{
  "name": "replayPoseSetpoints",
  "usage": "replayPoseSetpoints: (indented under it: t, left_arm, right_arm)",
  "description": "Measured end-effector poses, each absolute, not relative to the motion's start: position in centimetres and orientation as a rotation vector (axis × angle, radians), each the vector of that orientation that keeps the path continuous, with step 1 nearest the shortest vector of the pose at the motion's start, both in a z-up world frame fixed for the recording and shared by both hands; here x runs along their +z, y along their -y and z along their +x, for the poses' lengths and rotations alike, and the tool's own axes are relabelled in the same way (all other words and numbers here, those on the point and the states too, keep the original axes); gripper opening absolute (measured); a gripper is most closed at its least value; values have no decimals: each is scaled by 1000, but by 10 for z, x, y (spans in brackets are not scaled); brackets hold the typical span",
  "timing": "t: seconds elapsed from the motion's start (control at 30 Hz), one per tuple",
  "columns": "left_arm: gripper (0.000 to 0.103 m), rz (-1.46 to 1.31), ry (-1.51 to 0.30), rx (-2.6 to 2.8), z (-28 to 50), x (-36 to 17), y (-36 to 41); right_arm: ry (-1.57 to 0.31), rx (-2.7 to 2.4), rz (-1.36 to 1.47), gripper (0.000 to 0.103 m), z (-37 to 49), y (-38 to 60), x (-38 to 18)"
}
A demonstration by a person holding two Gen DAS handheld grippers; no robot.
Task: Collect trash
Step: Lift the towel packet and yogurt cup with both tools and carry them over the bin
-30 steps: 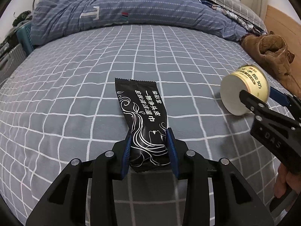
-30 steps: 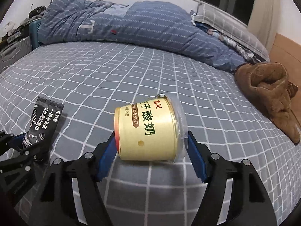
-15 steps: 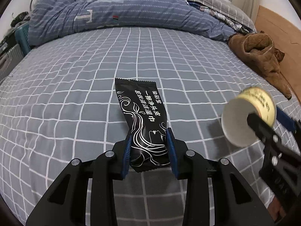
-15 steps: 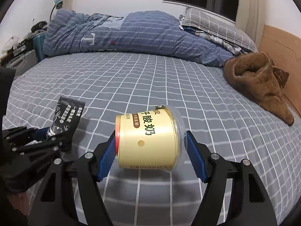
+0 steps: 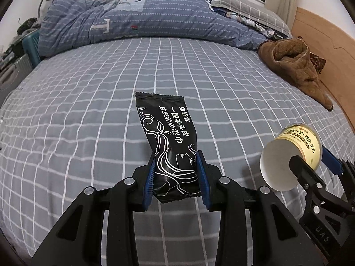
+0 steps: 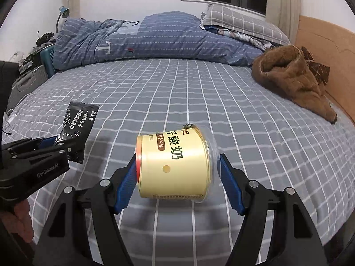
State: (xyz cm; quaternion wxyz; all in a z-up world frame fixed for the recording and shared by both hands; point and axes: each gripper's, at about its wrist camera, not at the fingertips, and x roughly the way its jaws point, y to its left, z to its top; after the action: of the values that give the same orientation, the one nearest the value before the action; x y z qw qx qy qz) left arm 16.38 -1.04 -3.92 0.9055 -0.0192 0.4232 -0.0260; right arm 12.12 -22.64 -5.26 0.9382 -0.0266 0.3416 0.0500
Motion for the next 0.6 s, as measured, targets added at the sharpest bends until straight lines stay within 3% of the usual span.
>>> replayPoseSetpoints:
  t: [0.6]
  left_arm:
    - [33,-25,-873,-70,70,-35,17]
  right_arm:
    - [-709,87,-40,67,30,238,-44]
